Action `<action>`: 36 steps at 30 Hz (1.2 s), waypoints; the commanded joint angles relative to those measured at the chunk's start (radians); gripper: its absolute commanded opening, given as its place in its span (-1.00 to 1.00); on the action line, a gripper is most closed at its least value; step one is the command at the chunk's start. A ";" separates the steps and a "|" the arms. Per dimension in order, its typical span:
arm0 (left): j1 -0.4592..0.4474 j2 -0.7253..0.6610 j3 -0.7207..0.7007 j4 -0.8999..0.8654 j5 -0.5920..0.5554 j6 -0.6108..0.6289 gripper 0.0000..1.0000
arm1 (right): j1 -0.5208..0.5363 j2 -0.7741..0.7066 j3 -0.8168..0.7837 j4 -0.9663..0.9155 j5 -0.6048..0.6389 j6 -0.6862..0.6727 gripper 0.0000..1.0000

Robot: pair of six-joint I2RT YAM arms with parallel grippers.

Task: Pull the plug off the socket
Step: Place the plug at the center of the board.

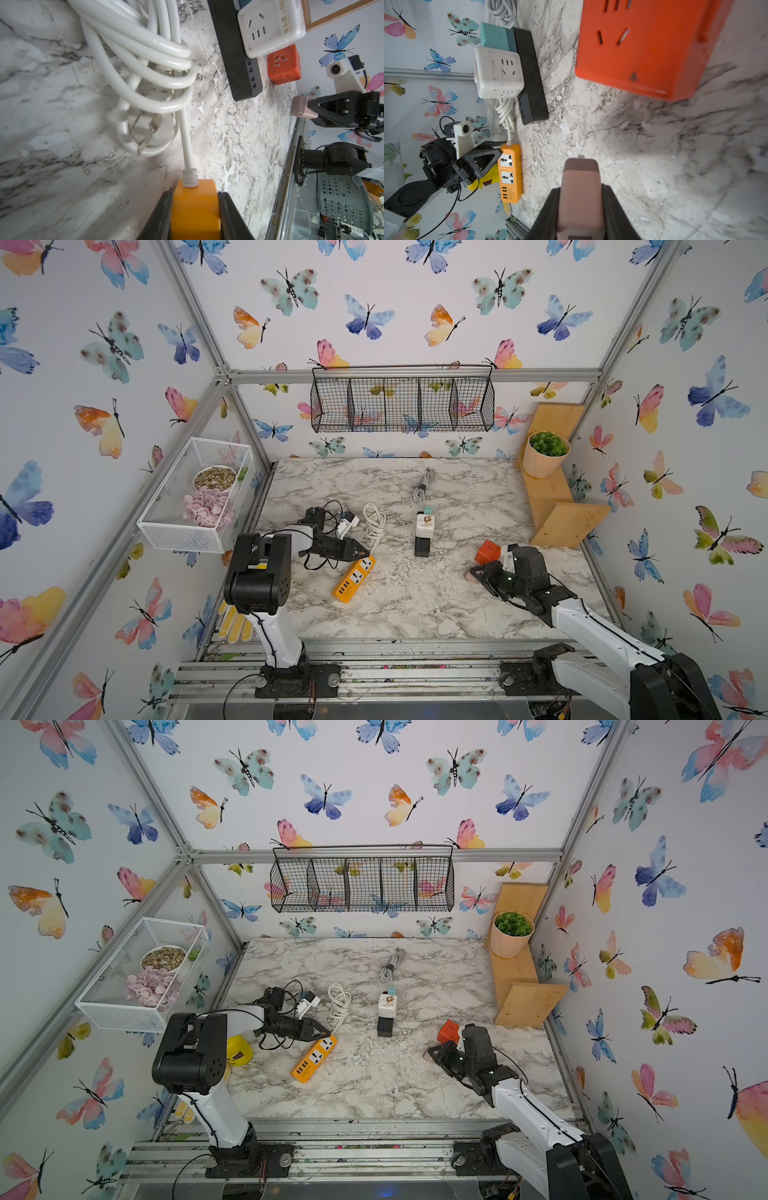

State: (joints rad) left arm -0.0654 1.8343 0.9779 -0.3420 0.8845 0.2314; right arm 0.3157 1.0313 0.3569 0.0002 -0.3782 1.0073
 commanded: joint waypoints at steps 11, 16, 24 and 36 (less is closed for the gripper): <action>0.016 0.038 -0.025 -0.005 -0.171 0.049 -1.00 | -0.092 0.071 -0.041 0.103 -0.058 -0.049 -0.98; 0.016 0.037 -0.024 -0.006 -0.171 0.050 -1.00 | -0.101 0.134 -0.039 0.171 -0.089 -0.047 -0.98; 0.017 0.040 -0.023 -0.008 -0.170 0.050 -1.00 | -0.102 0.197 -0.037 0.209 -0.085 -0.049 -0.97; 0.016 0.039 -0.022 -0.009 -0.167 0.049 -1.00 | -0.102 0.213 -0.068 0.190 -0.070 -0.060 -0.50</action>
State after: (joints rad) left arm -0.0654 1.8343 0.9779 -0.3420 0.8848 0.2314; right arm 0.2165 1.2518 0.3122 0.2176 -0.4534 0.9733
